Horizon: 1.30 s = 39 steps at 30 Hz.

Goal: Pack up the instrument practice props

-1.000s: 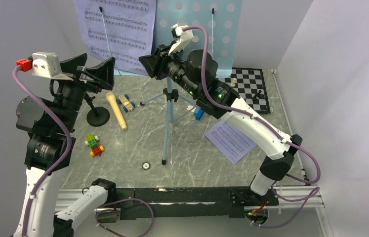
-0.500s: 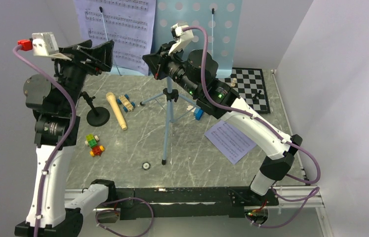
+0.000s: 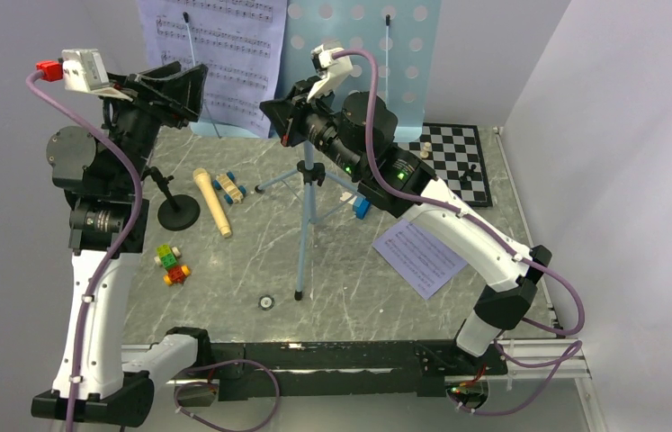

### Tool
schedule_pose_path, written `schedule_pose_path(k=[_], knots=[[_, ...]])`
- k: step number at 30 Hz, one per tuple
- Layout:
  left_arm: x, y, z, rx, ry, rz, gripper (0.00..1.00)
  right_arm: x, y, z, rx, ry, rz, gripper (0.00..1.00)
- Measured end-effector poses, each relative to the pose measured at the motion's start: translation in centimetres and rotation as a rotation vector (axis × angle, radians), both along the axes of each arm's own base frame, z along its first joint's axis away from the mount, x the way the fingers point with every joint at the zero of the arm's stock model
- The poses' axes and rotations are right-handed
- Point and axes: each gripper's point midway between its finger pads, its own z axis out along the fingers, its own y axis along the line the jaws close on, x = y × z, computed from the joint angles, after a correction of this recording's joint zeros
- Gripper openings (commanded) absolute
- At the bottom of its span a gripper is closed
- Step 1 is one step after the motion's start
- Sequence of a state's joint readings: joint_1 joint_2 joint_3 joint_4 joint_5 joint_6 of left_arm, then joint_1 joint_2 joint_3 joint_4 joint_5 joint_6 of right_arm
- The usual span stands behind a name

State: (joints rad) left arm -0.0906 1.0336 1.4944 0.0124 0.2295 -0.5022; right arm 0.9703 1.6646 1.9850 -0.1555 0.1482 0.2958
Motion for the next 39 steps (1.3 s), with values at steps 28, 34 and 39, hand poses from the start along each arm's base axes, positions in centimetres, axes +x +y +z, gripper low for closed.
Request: schedule_pose_path(k=[28,34,39], knots=[[1.0,-1.1,0.3,0.011,-0.023,-0.059,0.0,0.0,0.0,0.0,-0.001,-0.001,0.002,0.0],[0.6,-1.1,0.4,0.013,-0.033,-0.063,0.0,0.0,0.0,0.0,-0.001,-0.001,0.002,0.0],[0.4,-1.1,0.2,0.013,-0.038,-0.063,0.0,-0.3,-0.1,0.3,0.002,-0.004,0.009,0.0]])
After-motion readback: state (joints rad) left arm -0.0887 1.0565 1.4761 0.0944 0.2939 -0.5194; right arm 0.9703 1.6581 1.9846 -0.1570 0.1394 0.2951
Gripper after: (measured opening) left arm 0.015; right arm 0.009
